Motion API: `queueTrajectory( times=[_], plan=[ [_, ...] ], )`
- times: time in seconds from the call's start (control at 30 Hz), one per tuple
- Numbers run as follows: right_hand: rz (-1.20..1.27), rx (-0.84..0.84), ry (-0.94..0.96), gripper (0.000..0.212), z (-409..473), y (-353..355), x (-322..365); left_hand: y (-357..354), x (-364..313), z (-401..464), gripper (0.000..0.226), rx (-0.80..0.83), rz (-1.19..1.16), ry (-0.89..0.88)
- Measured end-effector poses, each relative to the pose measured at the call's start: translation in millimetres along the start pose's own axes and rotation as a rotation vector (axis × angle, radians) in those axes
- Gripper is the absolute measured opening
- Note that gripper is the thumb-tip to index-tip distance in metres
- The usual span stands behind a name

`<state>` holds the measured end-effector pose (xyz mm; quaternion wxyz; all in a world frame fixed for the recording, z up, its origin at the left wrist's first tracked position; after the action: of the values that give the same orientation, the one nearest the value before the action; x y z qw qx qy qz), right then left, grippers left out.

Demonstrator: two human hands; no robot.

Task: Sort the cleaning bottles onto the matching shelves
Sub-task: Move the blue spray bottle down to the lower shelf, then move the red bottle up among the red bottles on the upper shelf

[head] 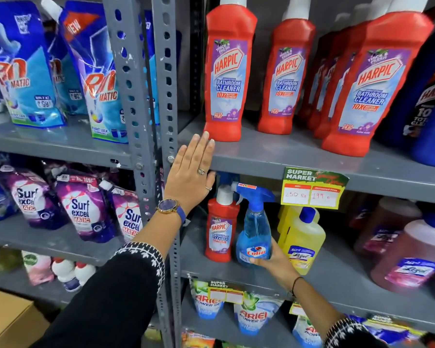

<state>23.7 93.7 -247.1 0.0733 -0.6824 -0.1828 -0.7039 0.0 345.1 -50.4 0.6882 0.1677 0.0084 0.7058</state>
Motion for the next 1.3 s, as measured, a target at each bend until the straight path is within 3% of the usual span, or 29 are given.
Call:
queueTrajectory(
  times=[0.2,0.33,0.47,0.87,0.97,1.0,1.1,1.2,1.3],
  plan=[
    [0.097,-0.06,0.001,0.09,16,-7,-14,0,1,0,0.086,-0.019,-0.021,0.004],
    [0.144,-0.082,-0.028,0.085,27,-6,-25,1,1,-1,0.087,-0.017,-0.02,0.0],
    [0.179,-0.104,-0.077,0.11,32,-6,-32,1,1,-1,0.087,-0.012,-0.022,-0.003],
    [0.198,-0.082,-0.132,0.119,46,0,-37,2,0,0,0.085,-0.012,-0.025,0.003],
    [0.18,-0.144,-0.111,0.126,37,-2,-31,1,0,0,0.085,-0.011,-0.032,0.001],
    [0.178,-0.181,-0.094,0.124,32,-3,-30,1,0,0,0.085,-0.013,-0.033,-0.001],
    [0.225,-0.35,-0.007,0.091,9,-15,-30,2,0,-1,0.085,-0.017,-0.03,-0.002],
    [0.291,-0.522,0.015,0.076,-18,-49,-27,3,0,0,0.086,-0.022,-0.026,-0.004],
    [0.201,-0.656,0.064,0.063,-28,-80,-13,3,-1,0,0.085,-0.019,-0.029,-0.007]
  ],
)
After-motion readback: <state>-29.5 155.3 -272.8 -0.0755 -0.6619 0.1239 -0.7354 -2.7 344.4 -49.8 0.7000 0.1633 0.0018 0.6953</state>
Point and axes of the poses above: each hand's wrist, its own z-axis towards the middle knuckle, its own y-axis out of the back of the hand, x = y × z, the point moved 2 cm from there along z, towards the middle knuckle, and after that the axes turned 4 degrees about y, right-handed, at the moved point
